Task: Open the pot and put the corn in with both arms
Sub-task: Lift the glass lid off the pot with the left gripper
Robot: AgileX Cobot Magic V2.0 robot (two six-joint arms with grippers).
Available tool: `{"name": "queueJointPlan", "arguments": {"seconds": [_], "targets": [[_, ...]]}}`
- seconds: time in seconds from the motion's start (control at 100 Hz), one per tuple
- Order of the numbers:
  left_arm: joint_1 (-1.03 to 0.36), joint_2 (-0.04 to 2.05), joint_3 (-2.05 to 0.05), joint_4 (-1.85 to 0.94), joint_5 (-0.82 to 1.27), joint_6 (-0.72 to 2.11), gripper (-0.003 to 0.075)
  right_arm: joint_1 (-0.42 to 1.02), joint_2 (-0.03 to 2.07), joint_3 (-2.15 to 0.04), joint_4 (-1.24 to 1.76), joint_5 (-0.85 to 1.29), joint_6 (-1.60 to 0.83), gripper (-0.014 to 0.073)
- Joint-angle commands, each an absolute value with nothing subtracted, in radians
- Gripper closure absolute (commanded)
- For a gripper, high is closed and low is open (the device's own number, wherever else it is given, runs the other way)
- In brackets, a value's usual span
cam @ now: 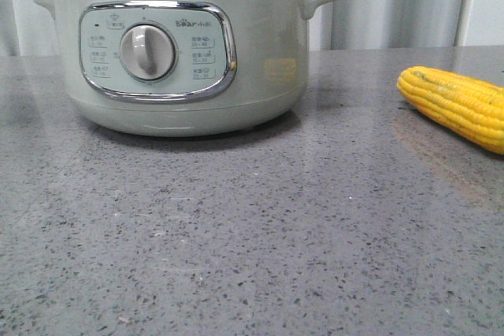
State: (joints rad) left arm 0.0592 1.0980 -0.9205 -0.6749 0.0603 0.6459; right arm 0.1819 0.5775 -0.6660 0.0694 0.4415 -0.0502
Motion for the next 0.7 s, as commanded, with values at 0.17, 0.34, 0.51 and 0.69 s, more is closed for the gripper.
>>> {"name": "queueJointPlan", "arguments": {"seconds": [0.17, 0.34, 0.51, 0.69], "targets": [[0.098, 1.070, -0.712, -0.701, -0.120, 0.643, 0.0594, 0.175, 0.587, -0.701, 0.061, 0.370, -0.054, 0.0043], [0.098, 1.093, -0.622, -0.739, -0.124, 0.643, 0.0594, 0.175, 0.600, -0.701, 0.061, 0.370, -0.054, 0.0043], [0.098, 1.095, -0.587, -0.743, -0.157, 0.643, 0.0594, 0.175, 0.606, -0.701, 0.065, 0.370, -0.054, 0.0043], [0.098, 1.105, -0.568, -0.743, -0.178, 0.643, 0.0594, 0.175, 0.606, -0.701, 0.069, 0.372, -0.054, 0.0043]]}}
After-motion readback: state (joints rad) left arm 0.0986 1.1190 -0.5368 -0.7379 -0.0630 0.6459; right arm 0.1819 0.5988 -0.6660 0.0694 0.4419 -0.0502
